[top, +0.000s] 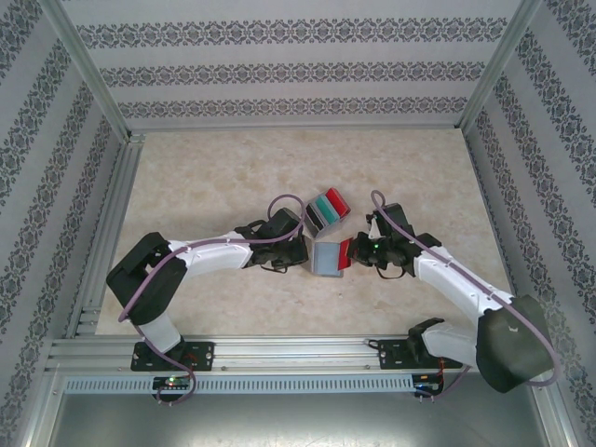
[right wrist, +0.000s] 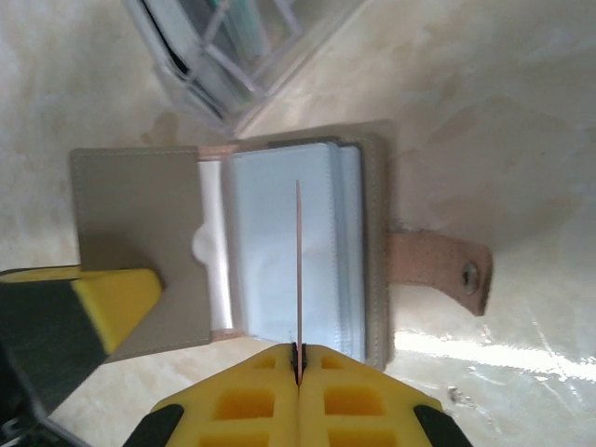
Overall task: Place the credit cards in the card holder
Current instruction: Open the card holder at the bottom-center of the table.
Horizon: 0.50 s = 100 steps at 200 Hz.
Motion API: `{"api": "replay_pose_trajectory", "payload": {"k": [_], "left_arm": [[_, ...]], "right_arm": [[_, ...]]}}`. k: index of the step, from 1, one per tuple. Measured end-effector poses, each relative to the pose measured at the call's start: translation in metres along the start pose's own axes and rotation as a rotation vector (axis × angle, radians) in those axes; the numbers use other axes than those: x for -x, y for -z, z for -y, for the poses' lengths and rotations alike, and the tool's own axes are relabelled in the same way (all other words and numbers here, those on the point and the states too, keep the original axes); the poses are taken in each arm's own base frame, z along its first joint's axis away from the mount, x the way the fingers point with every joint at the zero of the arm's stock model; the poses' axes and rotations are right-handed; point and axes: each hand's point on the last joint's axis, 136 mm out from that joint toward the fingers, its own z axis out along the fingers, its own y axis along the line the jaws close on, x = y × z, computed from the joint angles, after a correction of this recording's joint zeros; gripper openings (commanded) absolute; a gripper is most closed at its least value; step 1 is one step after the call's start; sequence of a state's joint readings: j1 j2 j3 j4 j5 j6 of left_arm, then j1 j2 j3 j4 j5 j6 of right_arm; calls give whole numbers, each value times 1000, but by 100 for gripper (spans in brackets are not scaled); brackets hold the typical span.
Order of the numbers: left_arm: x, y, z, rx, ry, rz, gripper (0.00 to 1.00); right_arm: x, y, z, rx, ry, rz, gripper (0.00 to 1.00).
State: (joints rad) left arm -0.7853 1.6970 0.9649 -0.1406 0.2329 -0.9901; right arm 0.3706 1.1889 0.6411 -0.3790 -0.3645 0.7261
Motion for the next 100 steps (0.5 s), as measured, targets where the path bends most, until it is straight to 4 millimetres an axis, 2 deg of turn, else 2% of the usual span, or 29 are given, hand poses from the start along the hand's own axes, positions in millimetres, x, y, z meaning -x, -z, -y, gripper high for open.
{"api": "replay_pose_trajectory", "payload": {"k": [68,100], "left_arm": [[0,-2,1,-6,6,-4,0],[0,-3,1,-6,6,-5,0]], "right_arm": [[-4,-22,22,-72,-12,-63,0],[-1,-26,20,-60,21,-61,0]]}}
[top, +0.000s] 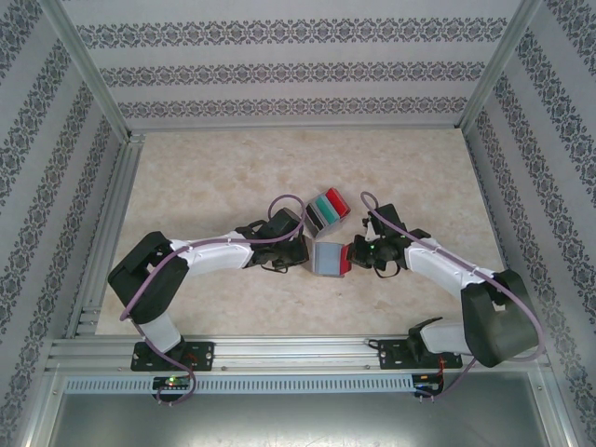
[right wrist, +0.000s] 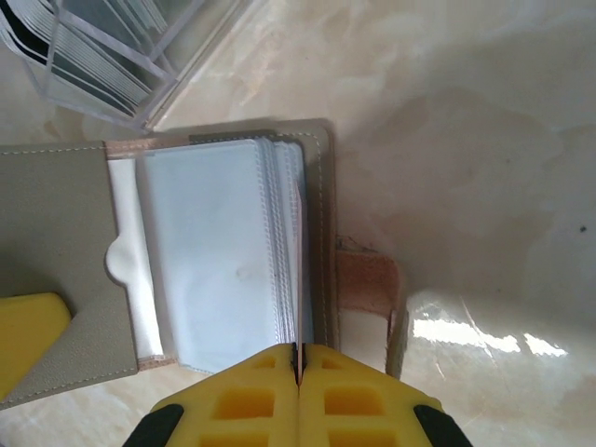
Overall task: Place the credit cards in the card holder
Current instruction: Open the card holder at the bottom-center of the table, then flip over the card slot in the card holder.
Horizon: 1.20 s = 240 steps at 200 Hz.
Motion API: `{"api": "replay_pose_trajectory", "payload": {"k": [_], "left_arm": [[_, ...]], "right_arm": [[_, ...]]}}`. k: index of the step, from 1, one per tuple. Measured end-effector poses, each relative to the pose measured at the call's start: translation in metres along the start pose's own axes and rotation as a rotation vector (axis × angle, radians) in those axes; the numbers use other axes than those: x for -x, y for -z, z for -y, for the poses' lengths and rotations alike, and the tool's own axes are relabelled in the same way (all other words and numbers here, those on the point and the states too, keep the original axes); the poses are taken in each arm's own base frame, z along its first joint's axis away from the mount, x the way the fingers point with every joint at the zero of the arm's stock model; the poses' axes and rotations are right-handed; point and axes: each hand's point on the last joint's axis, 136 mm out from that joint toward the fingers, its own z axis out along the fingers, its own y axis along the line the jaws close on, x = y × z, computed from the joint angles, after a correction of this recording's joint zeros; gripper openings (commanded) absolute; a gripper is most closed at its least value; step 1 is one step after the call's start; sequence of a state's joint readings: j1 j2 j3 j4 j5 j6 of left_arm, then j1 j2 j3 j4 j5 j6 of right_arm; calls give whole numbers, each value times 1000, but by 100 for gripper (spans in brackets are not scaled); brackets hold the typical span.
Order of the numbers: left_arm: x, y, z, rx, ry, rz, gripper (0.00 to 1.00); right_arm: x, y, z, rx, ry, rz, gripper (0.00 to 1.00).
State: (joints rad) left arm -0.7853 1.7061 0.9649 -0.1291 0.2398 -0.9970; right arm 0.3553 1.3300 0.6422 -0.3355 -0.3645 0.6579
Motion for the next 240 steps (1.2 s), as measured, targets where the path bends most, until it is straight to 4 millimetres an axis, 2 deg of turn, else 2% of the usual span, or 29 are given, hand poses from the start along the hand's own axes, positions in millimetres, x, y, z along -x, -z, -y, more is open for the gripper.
{"api": "replay_pose_trajectory", "payload": {"k": [32,76,136,204,240], "left_arm": [[0,0,0,0,0,-2,0],[-4,-1,0,-9,0,-17,0],[-10,-8,1,-50,9,-38,0],[-20,-15,-5,-90,79,-43,0],[-17,-12,0,-107,82,-34,0]], "right_arm": [[1,-4,-6,35,20,-12,0],[2,2,-16,69,51,2,0],[-7,1,-50,149,127,-12,0],[-7,-3,-51,147,100,-19,0],[3,17,-41,98,76,40,0]]}}
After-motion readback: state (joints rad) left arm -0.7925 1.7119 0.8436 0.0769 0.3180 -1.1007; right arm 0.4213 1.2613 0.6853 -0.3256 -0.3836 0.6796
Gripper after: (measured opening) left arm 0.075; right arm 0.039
